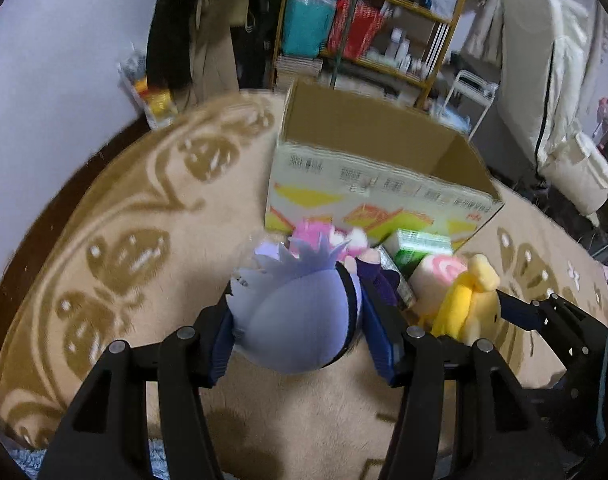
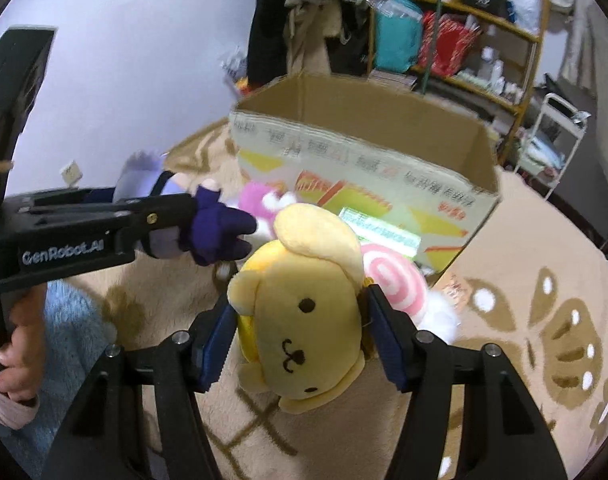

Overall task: Organize soft objects
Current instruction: 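Lift both held plushes and carry them over the open cardboard box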

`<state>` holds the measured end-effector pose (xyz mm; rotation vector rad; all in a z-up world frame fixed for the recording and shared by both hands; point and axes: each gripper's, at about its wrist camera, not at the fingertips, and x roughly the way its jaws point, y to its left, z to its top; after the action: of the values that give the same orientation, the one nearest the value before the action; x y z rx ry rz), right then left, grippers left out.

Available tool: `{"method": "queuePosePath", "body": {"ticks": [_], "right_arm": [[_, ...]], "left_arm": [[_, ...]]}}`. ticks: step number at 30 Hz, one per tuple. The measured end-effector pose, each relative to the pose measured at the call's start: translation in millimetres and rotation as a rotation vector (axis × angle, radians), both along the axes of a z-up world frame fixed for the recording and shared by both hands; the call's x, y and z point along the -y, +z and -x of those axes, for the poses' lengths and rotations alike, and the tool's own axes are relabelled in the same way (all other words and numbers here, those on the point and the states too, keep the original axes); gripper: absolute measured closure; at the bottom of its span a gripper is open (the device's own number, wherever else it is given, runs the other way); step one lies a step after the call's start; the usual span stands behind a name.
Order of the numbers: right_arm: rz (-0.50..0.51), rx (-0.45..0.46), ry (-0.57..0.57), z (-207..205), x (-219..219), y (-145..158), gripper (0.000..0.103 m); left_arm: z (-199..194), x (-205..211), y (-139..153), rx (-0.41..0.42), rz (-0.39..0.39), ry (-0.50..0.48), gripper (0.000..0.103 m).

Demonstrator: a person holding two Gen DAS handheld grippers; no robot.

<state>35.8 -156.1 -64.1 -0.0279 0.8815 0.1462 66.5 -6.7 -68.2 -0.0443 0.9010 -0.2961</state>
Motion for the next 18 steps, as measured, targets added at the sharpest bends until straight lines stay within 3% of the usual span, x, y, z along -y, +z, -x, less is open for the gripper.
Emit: {"method": "queuePosePath", "body": {"ticks": [9,18], "right_arm": [[-0.048,0.168,-0.107,13,24,32,0.037],[-0.033,0.316,-0.126,7,30,52,0.037]], "left_arm": [[15,-3,27,0.168,-0.013,0.044,0.047],[28,-1,51,0.359,-0.055,0.081,0.046]]}}
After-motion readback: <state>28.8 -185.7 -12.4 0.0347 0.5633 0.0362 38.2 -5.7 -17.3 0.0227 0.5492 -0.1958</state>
